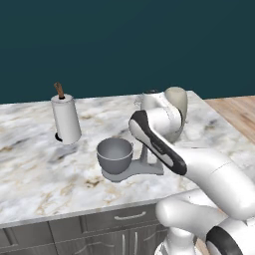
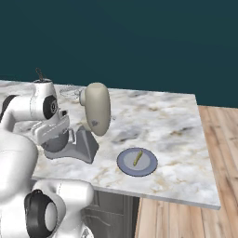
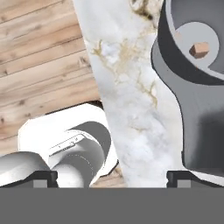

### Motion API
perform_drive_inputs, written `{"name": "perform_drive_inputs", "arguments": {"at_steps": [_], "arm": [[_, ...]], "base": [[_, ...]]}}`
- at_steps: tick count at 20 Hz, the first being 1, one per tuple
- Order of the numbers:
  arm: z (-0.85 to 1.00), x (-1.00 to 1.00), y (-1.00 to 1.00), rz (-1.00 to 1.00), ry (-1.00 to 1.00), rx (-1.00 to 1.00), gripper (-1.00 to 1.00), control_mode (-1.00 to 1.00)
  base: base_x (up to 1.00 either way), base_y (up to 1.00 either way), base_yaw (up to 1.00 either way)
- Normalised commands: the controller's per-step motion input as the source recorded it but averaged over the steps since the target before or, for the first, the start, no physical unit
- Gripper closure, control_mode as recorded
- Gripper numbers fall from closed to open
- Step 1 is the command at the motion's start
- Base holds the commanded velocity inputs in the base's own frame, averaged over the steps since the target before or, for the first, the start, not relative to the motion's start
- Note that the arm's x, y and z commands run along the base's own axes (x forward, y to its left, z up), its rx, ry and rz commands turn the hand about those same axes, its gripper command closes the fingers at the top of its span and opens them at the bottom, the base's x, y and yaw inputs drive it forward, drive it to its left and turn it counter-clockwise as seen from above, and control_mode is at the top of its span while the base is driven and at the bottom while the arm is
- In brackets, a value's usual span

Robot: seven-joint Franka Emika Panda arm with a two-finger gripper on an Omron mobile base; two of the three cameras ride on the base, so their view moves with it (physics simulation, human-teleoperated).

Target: Add butter and sugar cubes to the stand mixer bowl and then turn on the stand mixer to begin making frosting.

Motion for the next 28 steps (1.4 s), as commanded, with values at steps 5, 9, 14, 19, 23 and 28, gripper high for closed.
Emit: {"name": "perform_drive_inputs", "arguments": {"at_steps": [5, 9, 14, 19, 23, 28], "arm": [[0.00, -0.25, -0.79, -0.26, 0.11, 0.04, -1.00, -1.00], [0.00, 0.00, -0.80, -0.27, 0.16, 0.04, -1.00, -1.00], [0.00, 0.13, -0.66, -0.31, 0.16, 0.04, -1.00, -1.00], [0.00, 0.30, -0.50, -0.42, 0.12, 0.02, -1.00, -1.00], [-0.01, 0.36, -0.50, -0.40, 0.00, 0.00, -1.00, -1.00], [-0.14, 0.26, -0.41, -0.35, -0.14, -0.01, -1.00, -1.00]], "base": [[0.00, 0.00, 0.00], [0.00, 0.00, 0.00], [0.00, 0.00, 0.00], [0.00, 0.00, 0.00], [0.00, 0.00, 0.00], [0.00, 0.00, 0.00]]}}
